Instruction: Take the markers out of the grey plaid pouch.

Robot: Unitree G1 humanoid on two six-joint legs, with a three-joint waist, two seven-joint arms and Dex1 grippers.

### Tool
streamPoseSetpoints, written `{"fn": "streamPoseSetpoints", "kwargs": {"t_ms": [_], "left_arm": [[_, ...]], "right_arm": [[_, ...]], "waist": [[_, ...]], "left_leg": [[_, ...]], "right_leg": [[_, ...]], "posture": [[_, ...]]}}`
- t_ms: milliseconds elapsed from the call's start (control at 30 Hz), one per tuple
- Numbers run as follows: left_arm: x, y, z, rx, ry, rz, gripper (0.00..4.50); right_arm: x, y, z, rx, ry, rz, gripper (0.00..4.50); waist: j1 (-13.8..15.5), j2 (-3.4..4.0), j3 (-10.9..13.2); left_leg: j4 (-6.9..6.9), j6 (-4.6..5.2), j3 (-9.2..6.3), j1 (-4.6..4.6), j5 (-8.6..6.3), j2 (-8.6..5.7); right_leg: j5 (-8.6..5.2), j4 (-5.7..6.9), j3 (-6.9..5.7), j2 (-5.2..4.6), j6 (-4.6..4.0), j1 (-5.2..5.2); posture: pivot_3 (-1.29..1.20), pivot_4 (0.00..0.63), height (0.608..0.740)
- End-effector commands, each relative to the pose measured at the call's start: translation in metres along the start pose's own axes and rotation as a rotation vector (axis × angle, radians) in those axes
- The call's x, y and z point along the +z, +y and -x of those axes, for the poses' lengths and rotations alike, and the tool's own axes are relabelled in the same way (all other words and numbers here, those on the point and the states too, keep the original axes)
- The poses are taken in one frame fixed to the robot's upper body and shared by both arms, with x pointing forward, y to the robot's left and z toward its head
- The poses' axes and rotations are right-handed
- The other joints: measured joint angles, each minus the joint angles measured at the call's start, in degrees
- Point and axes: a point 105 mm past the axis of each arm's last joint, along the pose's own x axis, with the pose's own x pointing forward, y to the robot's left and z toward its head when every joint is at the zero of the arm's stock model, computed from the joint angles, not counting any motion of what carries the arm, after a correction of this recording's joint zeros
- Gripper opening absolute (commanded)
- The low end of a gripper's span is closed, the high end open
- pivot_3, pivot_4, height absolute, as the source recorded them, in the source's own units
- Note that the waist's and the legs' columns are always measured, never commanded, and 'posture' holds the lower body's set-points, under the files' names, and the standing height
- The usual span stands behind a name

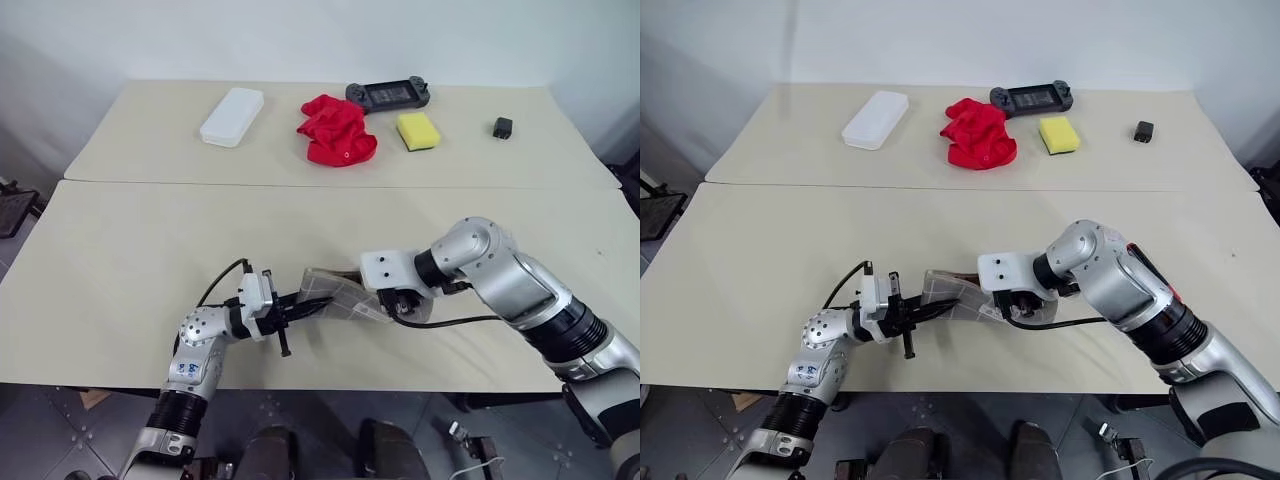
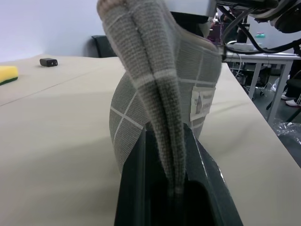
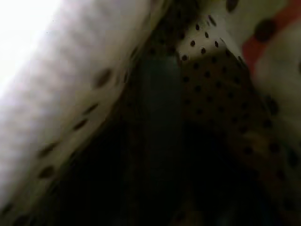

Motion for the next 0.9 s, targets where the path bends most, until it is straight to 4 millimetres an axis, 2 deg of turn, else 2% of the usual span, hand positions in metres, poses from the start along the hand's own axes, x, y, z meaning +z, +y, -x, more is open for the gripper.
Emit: {"fn": "streamPoseSetpoints", "kwargs": {"t_ms": [33, 133, 267, 400, 533, 633, 767, 900], "left_arm": [[0.002, 0.000, -0.001, 0.003, -0.010, -0.016, 0.00], [0.001, 0.000, -0.001, 0.003, -0.008, -0.015, 0.00], [0.001, 0.000, -0.002, 0.001, -0.008, -0.015, 0.00], [0.000, 0.000, -0.002, -0.001, -0.007, -0.014, 0.00], [0.000, 0.000, -0.002, 0.001, -0.006, -0.016, 0.00], [-0.001, -0.001, -0.001, 0.005, -0.003, -0.016, 0.00], [-0.001, -0.001, -0.001, 0.009, -0.003, -0.017, 0.00], [0.000, -0.002, 0.001, 0.013, 0.001, -0.020, 0.00]], "right_arm": [[0.002, 0.002, -0.001, 0.010, -0.004, -0.012, 3.23], [-0.008, 0.010, -0.014, 0.045, 0.022, -0.047, 3.23], [-0.007, 0.018, -0.033, 0.073, 0.023, -0.058, 3.23], [-0.005, 0.023, -0.043, 0.091, 0.027, -0.056, 3.23], [-0.016, 0.024, -0.047, 0.097, 0.067, -0.039, 3.23], [-0.016, 0.020, -0.043, 0.081, 0.049, -0.022, 2.49], [-0.007, 0.010, -0.036, 0.028, -0.018, -0.028, 1.19], [0.015, -0.001, -0.010, -0.040, -0.224, 0.056, 1.08]], "waist": [[-0.06, 0.00, 0.00], [-0.09, 0.00, 0.00], [-0.63, -0.02, -0.02], [-1.01, -0.04, -0.05], [-1.08, -0.15, -0.21], [-1.09, -0.22, -0.32], [-1.10, -0.25, -0.34], [-1.07, -0.25, -0.33]], "left_leg": [[0.00, 0.00, 0.00, 0.00, 0.00, 0.00], [0.00, 0.00, -0.01, 0.00, 0.00, 0.00], [0.00, 0.00, 0.01, 0.02, 0.00, 0.00], [0.00, -0.01, -0.01, 0.07, 0.00, 0.01], [0.00, -0.01, -0.04, 0.14, 0.01, 0.02], [0.00, -0.01, -0.09, 0.16, 0.01, 0.02], [0.00, -0.02, -0.15, 0.18, 0.01, 0.04], [0.00, -0.03, -0.18, 0.17, 0.02, 0.07]], "right_leg": [[0.00, 0.00, 0.00, 0.00, 0.00, 0.00], [0.00, 0.00, -0.01, 0.00, 0.00, 0.00], [0.00, 0.02, -0.01, 0.00, 0.00, 0.01], [0.00, 0.04, 0.00, 0.00, 0.00, 0.05], [0.00, 0.04, 0.00, 0.00, 0.00, 0.10], [0.00, 0.04, 0.01, 0.00, -0.01, 0.12], [0.01, 0.06, 0.03, 0.00, -0.02, 0.11], [0.02, 0.06, 0.04, 0.00, -0.03, 0.09]], "posture": [[0.00, 0.150, 0.740], [0.00, 0.150, 0.740], [0.00, 0.150, 0.740], [0.00, 0.150, 0.740], [0.00, 0.150, 0.740], [0.00, 0.150, 0.740], [0.00, 0.150, 0.740], [0.00, 0.150, 0.740]]}}
